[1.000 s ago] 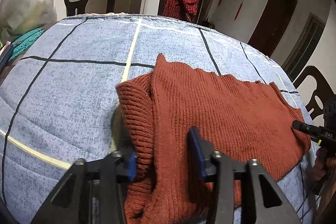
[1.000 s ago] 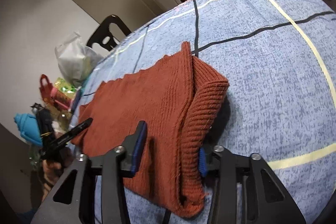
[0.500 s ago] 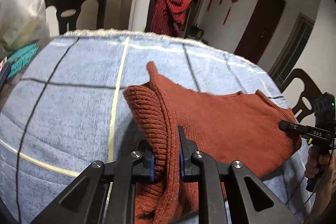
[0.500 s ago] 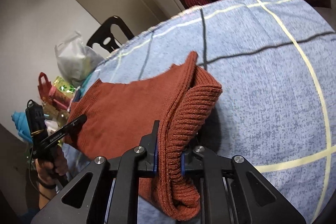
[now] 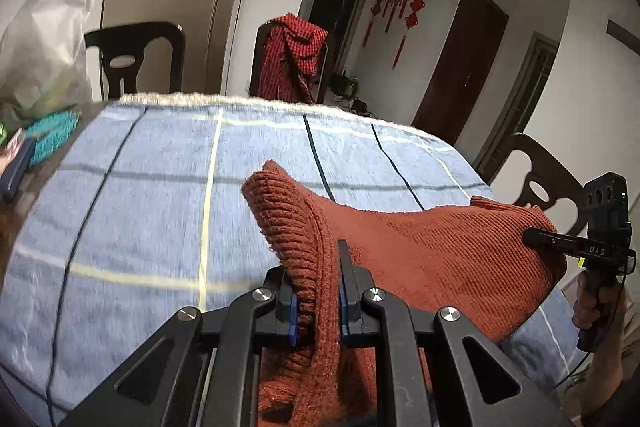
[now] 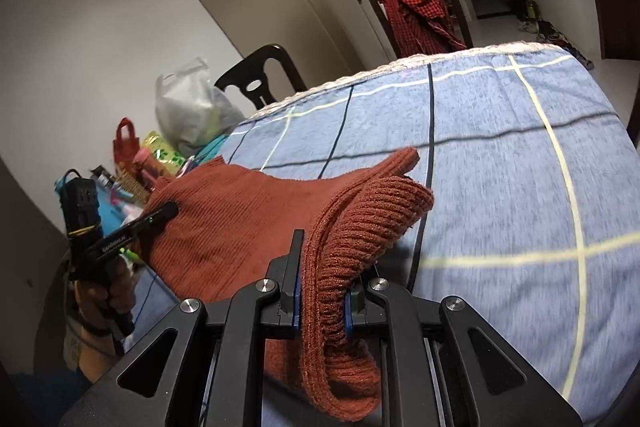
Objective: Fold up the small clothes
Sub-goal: 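Lift the side edge with both tools and fold it across the sweater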
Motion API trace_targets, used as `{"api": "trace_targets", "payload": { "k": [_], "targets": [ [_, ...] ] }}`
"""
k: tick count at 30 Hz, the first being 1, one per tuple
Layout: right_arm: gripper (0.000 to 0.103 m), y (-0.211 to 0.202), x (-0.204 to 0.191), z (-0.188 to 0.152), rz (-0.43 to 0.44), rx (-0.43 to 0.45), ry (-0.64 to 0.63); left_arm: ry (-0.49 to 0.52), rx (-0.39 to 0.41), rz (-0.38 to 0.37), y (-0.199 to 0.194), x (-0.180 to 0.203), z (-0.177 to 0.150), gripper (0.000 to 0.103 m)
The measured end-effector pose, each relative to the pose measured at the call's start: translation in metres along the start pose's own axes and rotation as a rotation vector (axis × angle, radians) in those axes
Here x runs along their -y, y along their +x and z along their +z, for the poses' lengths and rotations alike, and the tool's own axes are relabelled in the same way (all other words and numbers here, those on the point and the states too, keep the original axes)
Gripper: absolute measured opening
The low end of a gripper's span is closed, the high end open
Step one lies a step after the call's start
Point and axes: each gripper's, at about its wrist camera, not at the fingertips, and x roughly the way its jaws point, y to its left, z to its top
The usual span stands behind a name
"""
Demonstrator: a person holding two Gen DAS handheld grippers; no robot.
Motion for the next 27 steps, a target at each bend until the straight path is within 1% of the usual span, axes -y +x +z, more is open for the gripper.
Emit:
{"api": "trace_targets", "payload": {
  "k": [4, 7, 9, 13, 15, 16, 17, 18, 19, 22, 25, 27],
  "targets": [
    [0.014, -0.01, 0.006, -0.026, 0.011, -0.023, 0.041, -0.038, -0.022, -0.012, -0.01, -0.006, -0.028, 0.016],
    [0.014, -0.014, 0.008, -0.043, 0.019, -0.029, 0.049, -0.08, -0.018, -0.021, -0.018, -0.011, -0.047, 0.016],
    [0.014, -0.01, 0.013, -0.051, 0.013, -0.043, 0.061, -0.116, -0.047, -0.019, -0.011, -0.017, -0.062, 0.016],
    [0.015, 0.005, 0.039, -0.069, -0.017, -0.115, 0.135, -0.18, -0.133, -0.002, 0.011, -0.032, -0.09, 0.016],
    [0.016, 0.009, 0.048, -0.077, -0.032, -0.146, 0.168, -0.201, -0.153, -0.005, 0.015, -0.036, -0.099, 0.019],
    [0.017, 0.011, 0.051, -0.081, -0.037, -0.159, 0.188, -0.205, -0.151, -0.003, 0.012, -0.037, -0.102, 0.022],
    [0.021, 0.012, 0.055, -0.084, -0.047, -0.172, 0.203, -0.21, -0.152, -0.003, 0.011, -0.038, -0.103, 0.023],
    [0.022, 0.011, 0.059, -0.087, -0.048, -0.171, 0.218, -0.214, -0.153, -0.003, 0.009, -0.039, -0.102, 0.024],
    [0.023, 0.008, 0.061, -0.087, -0.035, -0.16, 0.234, -0.214, -0.155, 0.001, 0.008, -0.039, -0.102, 0.025],
    [0.027, -0.002, 0.063, -0.086, -0.066, -0.133, 0.239, -0.199, -0.156, 0.022, 0.002, -0.04, -0.099, 0.027],
    [0.027, -0.012, 0.06, -0.083, -0.093, -0.102, 0.231, -0.175, -0.116, 0.072, -0.012, -0.038, -0.092, 0.027],
    [0.027, -0.024, 0.055, -0.078, -0.168, -0.054, 0.191, -0.151, -0.068, 0.117, -0.023, -0.036, -0.084, 0.027]
  ]
}}
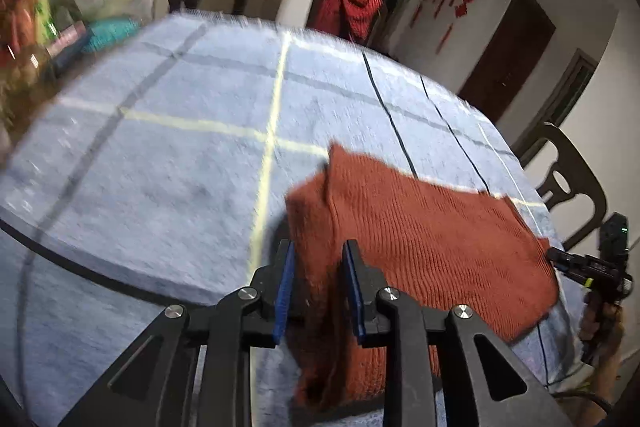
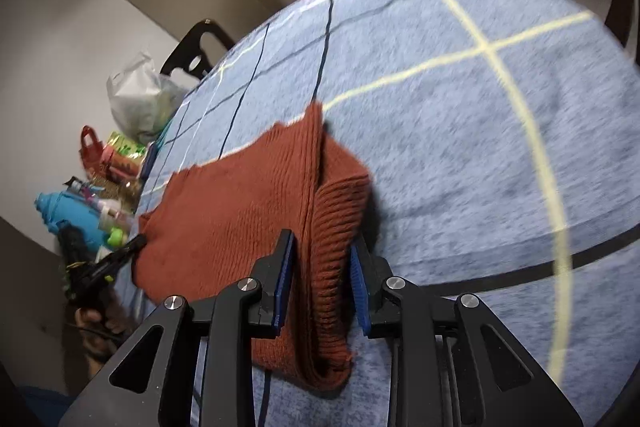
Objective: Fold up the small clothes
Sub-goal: 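Lift the side edge with both tools and fold it across the sweater, then open both tools and release the folded side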
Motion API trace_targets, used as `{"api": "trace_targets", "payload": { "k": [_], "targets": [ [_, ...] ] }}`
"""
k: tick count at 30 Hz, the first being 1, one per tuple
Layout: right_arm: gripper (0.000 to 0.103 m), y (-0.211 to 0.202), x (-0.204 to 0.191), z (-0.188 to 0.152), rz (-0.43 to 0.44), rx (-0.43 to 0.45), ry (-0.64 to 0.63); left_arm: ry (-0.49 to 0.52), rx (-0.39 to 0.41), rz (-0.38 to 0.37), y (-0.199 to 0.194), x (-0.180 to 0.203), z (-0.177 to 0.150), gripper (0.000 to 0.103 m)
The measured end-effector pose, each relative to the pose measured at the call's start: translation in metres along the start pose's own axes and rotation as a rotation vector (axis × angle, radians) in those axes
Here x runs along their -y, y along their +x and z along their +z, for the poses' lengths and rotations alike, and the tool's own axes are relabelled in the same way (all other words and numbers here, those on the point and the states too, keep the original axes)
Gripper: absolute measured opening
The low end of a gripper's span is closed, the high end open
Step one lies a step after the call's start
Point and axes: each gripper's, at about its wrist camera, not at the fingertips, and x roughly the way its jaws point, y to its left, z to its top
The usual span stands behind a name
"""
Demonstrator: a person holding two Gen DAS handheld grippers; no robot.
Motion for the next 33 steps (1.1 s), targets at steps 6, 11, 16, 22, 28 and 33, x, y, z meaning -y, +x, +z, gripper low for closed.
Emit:
{"api": "trace_targets", "payload": {
  "k": [6, 11, 16, 22, 28, 33],
  "targets": [
    [0.027, -0.011, -0.028, 0.005, -0.022, 0.096, -0.101, 0.084, 0.055, 0.023, 0.0, 0.029, 0.012, 0.027],
    [0.027, 0.021, -0.05, 0.002, -0.042, 0.055, -0.215, 0.139, 0.0, 0.041, 0.038, 0.048, 0.007, 0.027],
    [0.027, 0.04, -0.038, -0.001, -0.119, 0.029, -0.22, 0.121, -0.029, 0.053, 0.054, 0.04, -0.004, 0.027],
    [0.024, 0.038, -0.03, -0.004, -0.114, 0.049, -0.212, 0.094, -0.033, 0.059, 0.053, 0.038, -0.005, 0.027],
    [0.024, 0.035, -0.025, 0.0, -0.154, 0.04, -0.214, 0.132, -0.037, 0.107, 0.057, 0.047, -0.004, 0.028],
    [0.024, 0.035, -0.021, 0.002, -0.144, 0.039, -0.197, 0.133, -0.037, 0.111, 0.058, 0.047, -0.004, 0.028]
  ]
}}
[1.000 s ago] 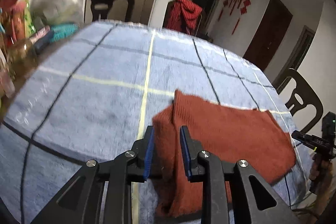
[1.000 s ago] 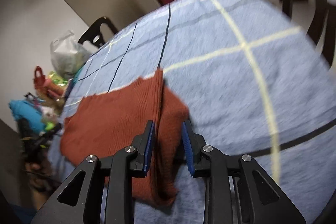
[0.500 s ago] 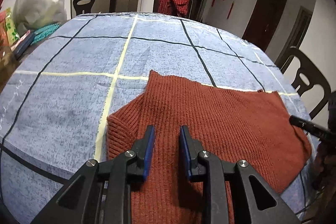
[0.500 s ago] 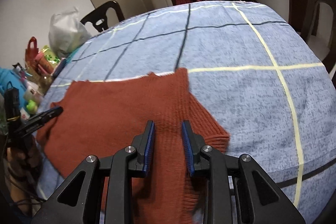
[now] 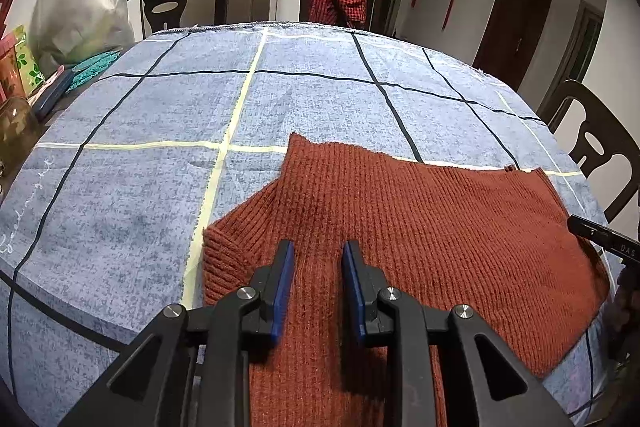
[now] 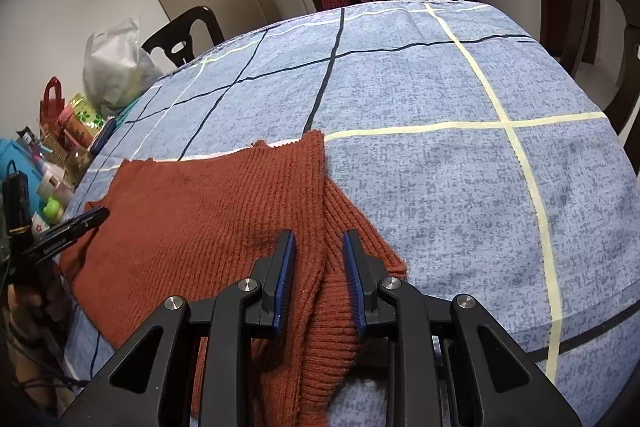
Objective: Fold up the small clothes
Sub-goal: 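Open both tools and release the folded side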
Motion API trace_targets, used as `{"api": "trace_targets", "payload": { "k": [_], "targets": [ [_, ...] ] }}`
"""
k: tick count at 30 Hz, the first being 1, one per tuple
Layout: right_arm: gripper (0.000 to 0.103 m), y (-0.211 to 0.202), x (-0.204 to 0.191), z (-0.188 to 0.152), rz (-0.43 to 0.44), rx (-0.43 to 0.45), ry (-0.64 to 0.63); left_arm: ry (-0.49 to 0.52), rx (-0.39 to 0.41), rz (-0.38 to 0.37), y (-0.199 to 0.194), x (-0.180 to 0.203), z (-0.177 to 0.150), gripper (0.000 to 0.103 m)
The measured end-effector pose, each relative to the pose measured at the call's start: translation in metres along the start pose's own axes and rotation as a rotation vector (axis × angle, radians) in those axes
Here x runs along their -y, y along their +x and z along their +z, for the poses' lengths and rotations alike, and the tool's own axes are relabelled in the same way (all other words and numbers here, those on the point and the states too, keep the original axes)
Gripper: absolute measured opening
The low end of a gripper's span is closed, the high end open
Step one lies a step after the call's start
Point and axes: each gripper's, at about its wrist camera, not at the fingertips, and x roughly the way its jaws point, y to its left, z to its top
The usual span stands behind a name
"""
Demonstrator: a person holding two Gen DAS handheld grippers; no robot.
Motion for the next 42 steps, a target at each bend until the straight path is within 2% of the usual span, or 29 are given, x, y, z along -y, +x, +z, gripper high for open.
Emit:
{"api": "trace_targets", "payload": {
  "k": [5, 9, 14, 19, 30, 36, 42],
  "targets": [
    [0.025, -0.007, -0.005, 0.006, -0.033, 0.008, -0.014, 0.013, -0.005, 0.017, -0.001, 0.003, 0.002, 0.028],
    [0.025, -0.013, -0.013, 0.013, -0.021, 0.032, -0.033, 0.025, -0.003, 0.03, -0.002, 0.007, 0.007, 0.028],
    [0.025, -0.003, -0.027, 0.017, -0.029, 0.022, -0.068, 0.036, 0.008, 0.074, -0.004, 0.007, 0.011, 0.028],
    [0.025, 0.0, -0.035, 0.009, -0.025, 0.006, -0.103, 0.037, 0.041, 0.126, -0.018, 0.003, 0.008, 0.028],
    [0.025, -0.01, -0.055, -0.017, -0.016, -0.021, -0.214, 0.055, 0.032, 0.149, -0.033, -0.001, -0.016, 0.028],
    [0.026, -0.018, -0.075, -0.027, -0.021, -0.015, -0.282, 0.073, 0.058, 0.104, -0.051, 0.01, -0.025, 0.028],
    [0.026, -0.016, -0.104, -0.048, 0.039, -0.029, -0.362, 0.115, 0.055, -0.011, -0.056, 0.034, -0.039, 0.028]
  ]
}}
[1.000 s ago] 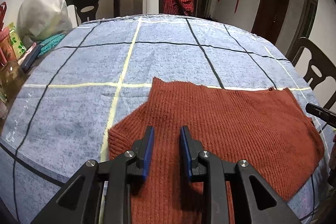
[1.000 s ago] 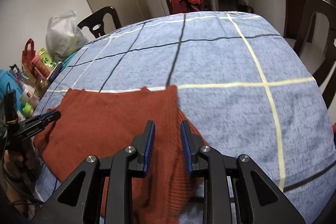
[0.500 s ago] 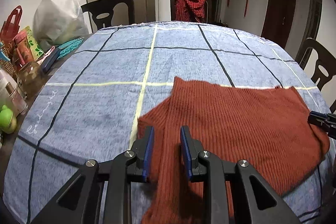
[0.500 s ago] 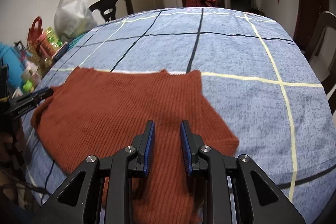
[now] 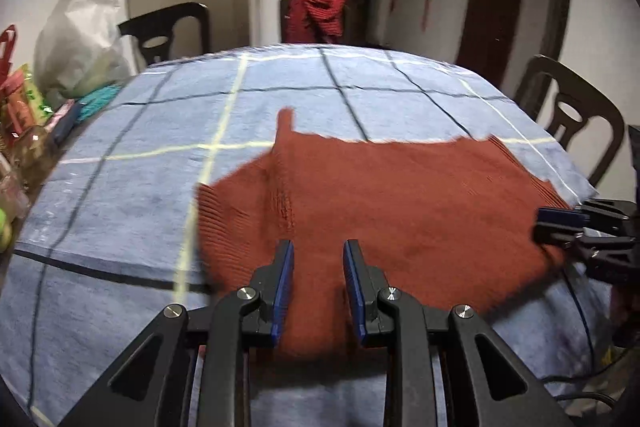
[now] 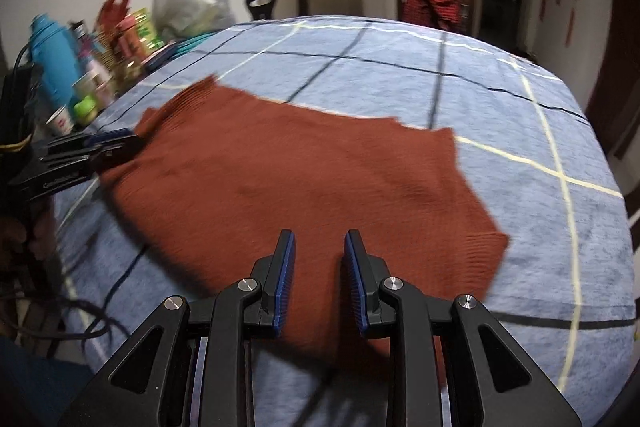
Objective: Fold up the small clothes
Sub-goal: 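Open both tools and release the folded side, then move the left tool to the folded sweater edge and close on it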
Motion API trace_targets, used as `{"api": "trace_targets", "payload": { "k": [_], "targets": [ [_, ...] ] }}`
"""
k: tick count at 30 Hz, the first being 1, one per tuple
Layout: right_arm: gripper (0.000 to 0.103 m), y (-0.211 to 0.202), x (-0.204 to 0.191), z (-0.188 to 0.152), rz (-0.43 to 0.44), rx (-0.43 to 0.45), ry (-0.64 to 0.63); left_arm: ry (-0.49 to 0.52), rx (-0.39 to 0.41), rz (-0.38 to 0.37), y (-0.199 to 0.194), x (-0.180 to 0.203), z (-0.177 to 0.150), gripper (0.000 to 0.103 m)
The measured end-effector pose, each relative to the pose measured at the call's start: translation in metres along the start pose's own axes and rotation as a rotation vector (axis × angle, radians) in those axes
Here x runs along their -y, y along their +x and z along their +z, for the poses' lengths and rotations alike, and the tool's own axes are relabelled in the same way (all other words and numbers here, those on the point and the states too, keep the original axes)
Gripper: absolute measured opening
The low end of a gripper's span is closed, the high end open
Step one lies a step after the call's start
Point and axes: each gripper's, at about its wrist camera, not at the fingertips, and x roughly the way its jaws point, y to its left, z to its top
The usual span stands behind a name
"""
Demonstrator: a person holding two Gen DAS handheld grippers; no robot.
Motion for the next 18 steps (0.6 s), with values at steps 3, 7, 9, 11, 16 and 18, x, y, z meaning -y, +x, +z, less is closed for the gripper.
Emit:
{"api": "trace_targets", "payload": {
  "k": [3, 7, 9, 11, 16, 18],
  "targets": [
    [0.026, 0.003, -0.013, -0.009, 0.001, -0.016, -0.043, 0.015, -0.05, -0.054, 0.007, 0.011, -0.011, 0.028],
    [0.026, -0.002, -0.013, -0.015, -0.018, -0.019, -0.073, 0.047, -0.034, -0.011, 0.0, 0.011, -0.017, 0.028],
    [0.026, -0.007, -0.01, -0.015, -0.018, -0.017, -0.065, 0.021, -0.031, -0.003, -0.004, 0.003, -0.017, 0.028],
    [0.026, -0.011, -0.008, -0.017, -0.029, -0.009, -0.066, 0.008, -0.026, 0.013, -0.006, -0.003, -0.018, 0.028],
    [0.026, -0.014, -0.002, -0.03, -0.048, -0.033, -0.071, 0.025, -0.044, 0.004, -0.008, -0.003, -0.029, 0.029],
    [0.026, -0.018, -0.001, -0.033, -0.044, -0.041, -0.063, 0.03, -0.047, 0.004, -0.009, -0.002, -0.031, 0.029]
  ]
}}
